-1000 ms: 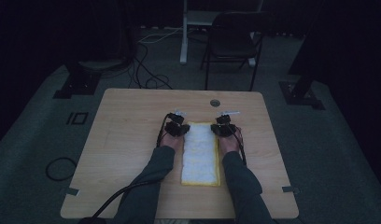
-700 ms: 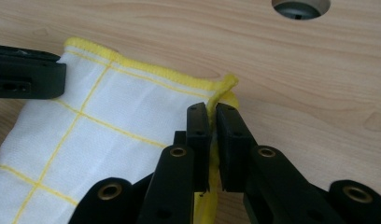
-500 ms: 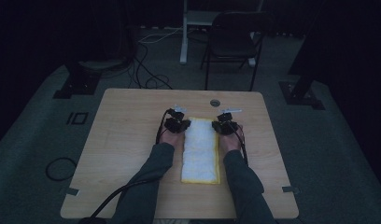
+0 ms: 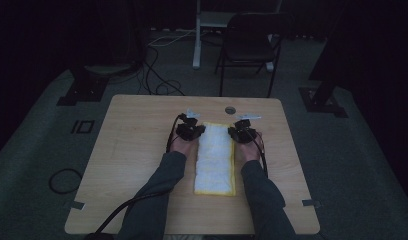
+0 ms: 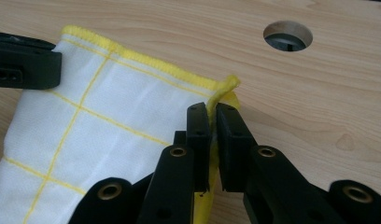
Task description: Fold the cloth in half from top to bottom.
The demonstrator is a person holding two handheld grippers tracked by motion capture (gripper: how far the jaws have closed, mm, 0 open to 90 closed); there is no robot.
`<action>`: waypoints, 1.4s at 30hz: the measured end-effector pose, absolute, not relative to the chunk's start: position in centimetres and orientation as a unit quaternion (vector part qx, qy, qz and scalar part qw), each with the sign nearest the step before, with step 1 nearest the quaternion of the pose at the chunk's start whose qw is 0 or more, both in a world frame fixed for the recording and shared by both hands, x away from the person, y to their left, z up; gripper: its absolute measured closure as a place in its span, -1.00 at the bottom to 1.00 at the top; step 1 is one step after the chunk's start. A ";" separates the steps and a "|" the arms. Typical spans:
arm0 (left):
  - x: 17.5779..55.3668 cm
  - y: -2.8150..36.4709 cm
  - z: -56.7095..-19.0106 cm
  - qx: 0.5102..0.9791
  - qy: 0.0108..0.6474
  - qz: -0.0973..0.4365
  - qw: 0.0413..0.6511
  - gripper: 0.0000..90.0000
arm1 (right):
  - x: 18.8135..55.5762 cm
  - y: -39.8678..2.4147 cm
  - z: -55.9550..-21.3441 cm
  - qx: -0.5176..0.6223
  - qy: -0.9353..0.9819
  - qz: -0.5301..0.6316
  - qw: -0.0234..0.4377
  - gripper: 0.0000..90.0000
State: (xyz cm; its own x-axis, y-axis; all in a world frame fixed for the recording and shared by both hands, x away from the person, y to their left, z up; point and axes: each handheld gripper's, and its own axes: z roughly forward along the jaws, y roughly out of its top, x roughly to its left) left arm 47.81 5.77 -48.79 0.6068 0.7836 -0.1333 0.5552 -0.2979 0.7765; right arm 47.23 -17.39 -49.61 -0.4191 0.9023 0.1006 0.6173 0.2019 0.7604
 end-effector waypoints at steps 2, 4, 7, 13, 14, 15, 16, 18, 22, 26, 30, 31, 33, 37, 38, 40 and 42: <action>47.6 5.9 -48.6 0.793 0.420 0.137 0.420 0.93 | 47.0 -17.5 -49.4 0.501 0.752 0.384 0.190 0.88; 47.3 6.0 -48.4 0.792 0.418 0.135 0.424 0.93 | 46.7 -17.6 -49.3 0.498 0.752 0.388 0.191 0.88; 46.9 6.1 -48.1 0.792 0.413 0.135 0.430 0.93 | 46.3 -17.7 -49.1 0.495 0.750 0.396 0.192 0.88; 46.2 6.2 -47.4 0.792 0.402 0.139 0.438 0.93 | 45.3 -18.0 -48.6 0.484 0.750 0.405 0.199 0.88; 46.0 6.2 -47.4 0.792 0.402 0.138 0.439 0.93 | 45.1 -18.0 -48.5 0.482 0.750 0.407 0.200 0.88; 45.9 6.3 -47.3 0.791 0.402 0.138 0.440 0.93 | 45.0 -18.1 -48.4 0.481 0.750 0.409 0.200 0.88; 45.7 6.3 -47.3 0.791 0.401 0.138 0.442 0.93 | 44.8 -18.1 -48.3 0.478 0.750 0.411 0.200 0.88; 45.4 6.4 -47.2 0.791 0.399 0.137 0.443 0.93 | 44.5 -18.2 -48.2 0.475 0.750 0.414 0.201 0.88; 44.8 6.7 -47.2 0.790 0.398 0.136 0.447 0.93 | 43.8 -18.1 -47.9 0.467 0.752 0.418 0.204 0.88; 44.2 7.0 -47.1 0.788 0.395 0.134 0.452 0.93 | 43.2 -18.1 -47.6 0.460 0.753 0.423 0.205 0.88; 43.5 7.2 -47.0 0.786 0.393 0.133 0.459 0.93 | 42.5 -18.1 -47.4 0.454 0.754 0.427 0.206 0.88; 43.3 7.3 -47.0 0.785 0.392 0.133 0.461 0.93 | 42.3 -18.1 -47.3 0.453 0.754 0.428 0.207 0.88; 42.8 7.4 -46.9 0.785 0.390 0.132 0.464 0.93 | 41.9 -18.1 -47.3 0.449 0.755 0.430 0.207 0.88; 41.9 7.6 -46.8 0.785 0.385 0.131 0.468 0.93 | 41.2 -18.0 -47.1 0.444 0.756 0.433 0.208 0.88; 41.7 7.6 -46.8 0.786 0.382 0.131 0.468 0.93 | 40.9 -18.0 -47.1 0.442 0.757 0.434 0.208 0.88; 41.2 7.7 -46.7 0.786 0.380 0.130 0.470 0.93 | 40.5 -18.0 -47.1 0.437 0.760 0.433 0.210 0.88; 40.8 7.8 -46.6 0.787 0.376 0.131 0.471 0.92 | 40.1 -18.0 -47.0 0.435 0.760 0.435 0.209 0.88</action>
State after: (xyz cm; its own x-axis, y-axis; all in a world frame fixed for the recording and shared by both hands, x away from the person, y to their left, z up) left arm 40.84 7.81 -46.63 0.6828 0.7153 -0.1488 0.4691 -0.2730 0.8399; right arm 40.14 -18.04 -47.02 -0.5342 0.8432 0.0601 0.4788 0.2433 0.8435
